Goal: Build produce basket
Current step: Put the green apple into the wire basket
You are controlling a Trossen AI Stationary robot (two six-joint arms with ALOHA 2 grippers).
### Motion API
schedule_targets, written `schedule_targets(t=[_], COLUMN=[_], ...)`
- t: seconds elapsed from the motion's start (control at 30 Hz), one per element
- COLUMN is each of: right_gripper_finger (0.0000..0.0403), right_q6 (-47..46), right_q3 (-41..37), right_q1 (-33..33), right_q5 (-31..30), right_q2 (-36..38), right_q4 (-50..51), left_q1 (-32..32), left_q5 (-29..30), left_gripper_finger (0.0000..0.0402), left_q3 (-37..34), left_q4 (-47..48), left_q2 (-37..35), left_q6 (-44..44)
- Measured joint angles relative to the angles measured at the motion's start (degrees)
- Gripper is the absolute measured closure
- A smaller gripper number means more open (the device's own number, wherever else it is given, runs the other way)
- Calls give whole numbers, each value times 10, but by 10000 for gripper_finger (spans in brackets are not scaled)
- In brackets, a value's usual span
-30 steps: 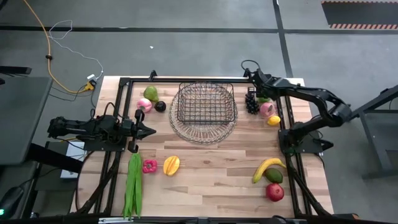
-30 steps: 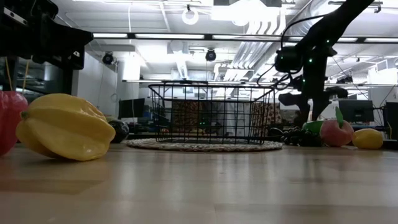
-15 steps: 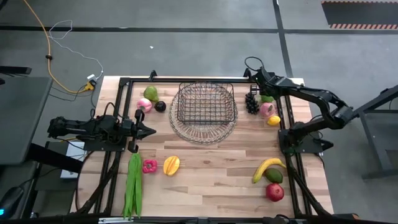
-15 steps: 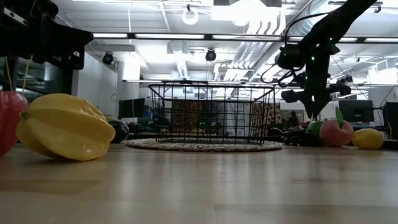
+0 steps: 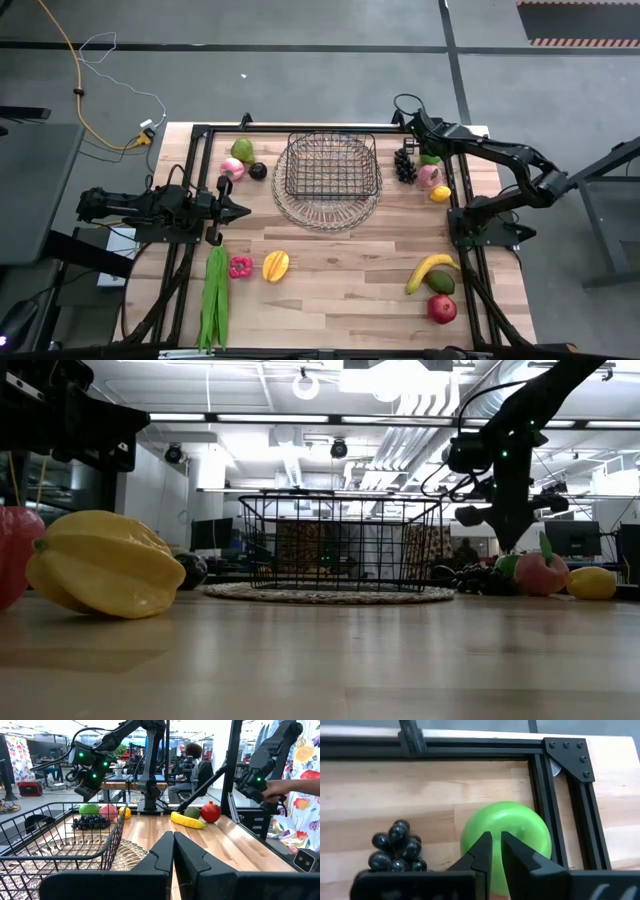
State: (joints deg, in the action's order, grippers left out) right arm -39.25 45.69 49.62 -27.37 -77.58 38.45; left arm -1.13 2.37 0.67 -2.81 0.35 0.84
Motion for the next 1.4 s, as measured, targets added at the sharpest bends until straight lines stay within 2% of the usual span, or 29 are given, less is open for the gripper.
schedule_targets(t=[0.13,0.27,0.4,0.57,0.8,1.1,1.23,1.4], right_gripper_finger=[372,362,337,304,274,274,274,274], right_q6=[-51,-54,-63,-151,-163,-198,-209,-222], right_q3=[0,0,0,0,0,-9,-41,-54], right_q1=[-2,-4,-18,-41,-59,-31,-27,-27], right_q5=[-25,-26,-46,-97,-98,-86,-71,-83], right_q2=[0,0,0,0,0,0,0,0], right_q4=[-18,-11,33,114,53,24,-26,-65], left_q1=[0,0,0,0,0,0,0,0], left_q5=[0,0,0,0,0,0,0,0], left_gripper_finger=[401,401,401,401,401,401,401,401], left_q3=[0,0,0,0,0,0,0,0], left_q4=[0,0,0,0,0,0,0,0], left_q2=[0,0,0,0,0,0,0,0], left_q6=[0,0,0,0,0,0,0,0])
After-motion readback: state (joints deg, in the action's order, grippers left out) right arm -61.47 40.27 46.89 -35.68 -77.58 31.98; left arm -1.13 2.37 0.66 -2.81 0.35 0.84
